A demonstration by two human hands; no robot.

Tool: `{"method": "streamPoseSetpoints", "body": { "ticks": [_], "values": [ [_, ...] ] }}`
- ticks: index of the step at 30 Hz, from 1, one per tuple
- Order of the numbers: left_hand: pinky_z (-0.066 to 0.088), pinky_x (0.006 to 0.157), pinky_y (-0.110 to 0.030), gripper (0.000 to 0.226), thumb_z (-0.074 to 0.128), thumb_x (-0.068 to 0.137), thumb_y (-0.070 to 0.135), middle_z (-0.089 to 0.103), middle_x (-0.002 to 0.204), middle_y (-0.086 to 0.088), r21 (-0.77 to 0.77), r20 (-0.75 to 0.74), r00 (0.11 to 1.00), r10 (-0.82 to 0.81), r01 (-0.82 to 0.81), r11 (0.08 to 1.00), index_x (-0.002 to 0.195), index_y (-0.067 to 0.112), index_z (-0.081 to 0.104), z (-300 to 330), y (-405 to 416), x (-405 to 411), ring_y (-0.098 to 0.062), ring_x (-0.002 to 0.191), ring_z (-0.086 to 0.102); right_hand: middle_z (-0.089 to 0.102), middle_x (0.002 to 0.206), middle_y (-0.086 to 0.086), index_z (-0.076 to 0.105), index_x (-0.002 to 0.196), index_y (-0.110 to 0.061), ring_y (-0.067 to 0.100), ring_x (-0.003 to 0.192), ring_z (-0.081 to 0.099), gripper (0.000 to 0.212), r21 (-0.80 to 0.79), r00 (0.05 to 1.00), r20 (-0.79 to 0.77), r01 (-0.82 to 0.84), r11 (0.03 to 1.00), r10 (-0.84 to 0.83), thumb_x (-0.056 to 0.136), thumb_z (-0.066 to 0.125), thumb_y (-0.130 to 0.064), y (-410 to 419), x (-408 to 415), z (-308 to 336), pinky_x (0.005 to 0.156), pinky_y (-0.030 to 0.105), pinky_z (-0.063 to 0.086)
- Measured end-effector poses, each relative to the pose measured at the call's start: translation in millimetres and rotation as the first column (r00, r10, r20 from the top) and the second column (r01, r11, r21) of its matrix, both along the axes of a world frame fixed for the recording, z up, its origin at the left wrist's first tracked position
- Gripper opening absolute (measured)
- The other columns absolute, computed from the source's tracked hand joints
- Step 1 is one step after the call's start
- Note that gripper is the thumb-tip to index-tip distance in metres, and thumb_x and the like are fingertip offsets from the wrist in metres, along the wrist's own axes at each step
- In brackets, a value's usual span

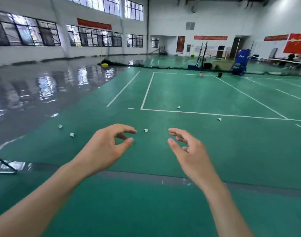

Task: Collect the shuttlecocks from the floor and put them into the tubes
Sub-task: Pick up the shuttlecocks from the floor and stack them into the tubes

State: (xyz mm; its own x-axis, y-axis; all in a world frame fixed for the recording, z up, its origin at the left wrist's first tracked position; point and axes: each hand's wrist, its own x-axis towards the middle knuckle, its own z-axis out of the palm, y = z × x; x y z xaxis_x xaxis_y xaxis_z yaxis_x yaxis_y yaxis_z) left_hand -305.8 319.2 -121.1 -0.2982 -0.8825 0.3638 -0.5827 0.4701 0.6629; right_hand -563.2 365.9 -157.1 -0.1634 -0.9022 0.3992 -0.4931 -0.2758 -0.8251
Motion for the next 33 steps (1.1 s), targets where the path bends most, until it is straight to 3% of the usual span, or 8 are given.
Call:
{"method": "streamPoseSetpoints", "body": {
  "ticks": [5, 8, 12, 14, 17, 21, 27, 33],
  "values": [
    [0.055, 0.083, -0.034, 0.017, 0.069, 0.092, 0.029, 0.071, 0.11, 0.024, -0.046, -0.025, 0.998, 0.054, -0.055, 0.997, 0.103, 0.041, 0.072, -14, -124, -43, -0.012, 0.087, 0.069, 0.063, 0.12, -0.038, 0.066, 0.116, -0.052, -0.008, 0.121, 0.055, 0.022, 0.017, 0.997, 0.055, -0.048, 0.999, 0.047, 0.095, 0.061, -0.046, -132, -49, -27, 0.095, 0.031, 0.05],
    [0.055, 0.073, -0.031, 0.018, 0.069, 0.093, 0.029, 0.072, 0.092, 0.024, 0.03, -0.108, 0.986, 0.123, -0.12, 0.992, 0.099, 0.045, 0.074, -21, -198, -67, -0.021, 0.074, 0.067, 0.062, 0.12, -0.039, 0.064, 0.118, -0.051, -0.007, 0.12, 0.056, 0.023, 0.119, 0.998, 0.025, -0.067, 0.991, 0.065, 0.099, 0.063, -0.04, -201, -86, -40, 0.101, 0.035, 0.051],
    [0.047, 0.053, -0.02, 0.017, 0.069, 0.093, 0.029, 0.073, 0.083, 0.015, 0.078, -0.117, 0.984, 0.136, -0.127, 0.989, 0.094, 0.045, 0.074, -27, -285, -119, -0.013, 0.052, 0.054, 0.059, 0.12, -0.043, 0.062, 0.12, -0.053, -0.007, 0.123, 0.054, 0.024, 0.188, 0.996, -0.022, -0.078, 0.979, 0.083, 0.098, 0.062, -0.042, -288, -137, -42, 0.099, 0.029, 0.048],
    [0.052, 0.067, -0.02, 0.016, 0.069, 0.094, 0.029, 0.073, 0.094, 0.019, 0.073, -0.099, 0.989, 0.106, -0.099, 0.992, 0.096, 0.044, 0.073, -32, -330, -150, -0.004, 0.073, 0.067, 0.059, 0.12, -0.043, 0.063, 0.121, -0.053, -0.01, 0.122, 0.053, 0.025, 0.178, 0.996, -0.035, -0.076, 0.981, 0.083, 0.098, 0.062, -0.042, -335, -162, -41, 0.096, 0.028, 0.048],
    [0.046, 0.08, -0.01, 0.017, 0.068, 0.094, 0.025, 0.069, 0.109, 0.029, 0.048, -0.07, 0.994, 0.079, -0.076, 0.996, 0.097, 0.04, 0.073, -42, -393, -189, 0.004, 0.1, 0.065, 0.056, 0.118, -0.047, 0.063, 0.119, -0.055, -0.015, 0.12, 0.05, 0.024, 0.131, 0.997, -0.02, -0.078, 0.988, 0.081, 0.098, 0.062, -0.043, -412, -193, -41, 0.088, 0.022, 0.044],
    [0.049, 0.087, -0.024, 0.018, 0.069, 0.093, 0.022, 0.067, 0.113, 0.032, 0.036, -0.063, 0.986, 0.157, -0.155, 0.987, 0.097, 0.039, 0.074, -71, -490, -236, 0.003, 0.103, 0.065, 0.055, 0.115, -0.048, 0.065, 0.12, -0.052, -0.016, 0.101, 0.056, 0.024, 0.086, 0.991, 0.036, -0.133, 0.987, 0.13, 0.099, 0.062, -0.041, -531, -239, -60, 0.084, 0.021, 0.044],
    [0.053, 0.095, -0.036, 0.025, 0.07, 0.093, 0.012, 0.069, 0.114, 0.03, 0.11, -0.066, 0.937, 0.344, -0.335, 0.936, 0.097, 0.036, 0.075, -90, -611, -282, 0.002, 0.101, 0.066, 0.063, 0.122, -0.028, 0.066, 0.118, -0.047, -0.005, 0.117, 0.054, 0.021, 0.149, 0.963, 0.132, -0.255, 0.955, 0.237, 0.1, 0.061, -0.039, -701, -304, -90, 0.09, 0.026, 0.048],
    [0.044, 0.083, -0.006, 0.03, 0.07, 0.093, 0.012, 0.062, 0.131, 0.021, 0.202, -0.091, 0.882, 0.463, -0.439, 0.876, 0.106, 0.038, 0.072, -109, -715, -324, 0.003, 0.107, 0.063, 0.067, 0.115, -0.027, 0.069, 0.11, -0.045, 0.002, 0.114, 0.061, 0.016, 0.267, 0.912, 0.289, -0.37, 0.89, 0.292, 0.1, 0.062, -0.036, -856, -324, -103, 0.092, 0.029, 0.05]
  ]
}}
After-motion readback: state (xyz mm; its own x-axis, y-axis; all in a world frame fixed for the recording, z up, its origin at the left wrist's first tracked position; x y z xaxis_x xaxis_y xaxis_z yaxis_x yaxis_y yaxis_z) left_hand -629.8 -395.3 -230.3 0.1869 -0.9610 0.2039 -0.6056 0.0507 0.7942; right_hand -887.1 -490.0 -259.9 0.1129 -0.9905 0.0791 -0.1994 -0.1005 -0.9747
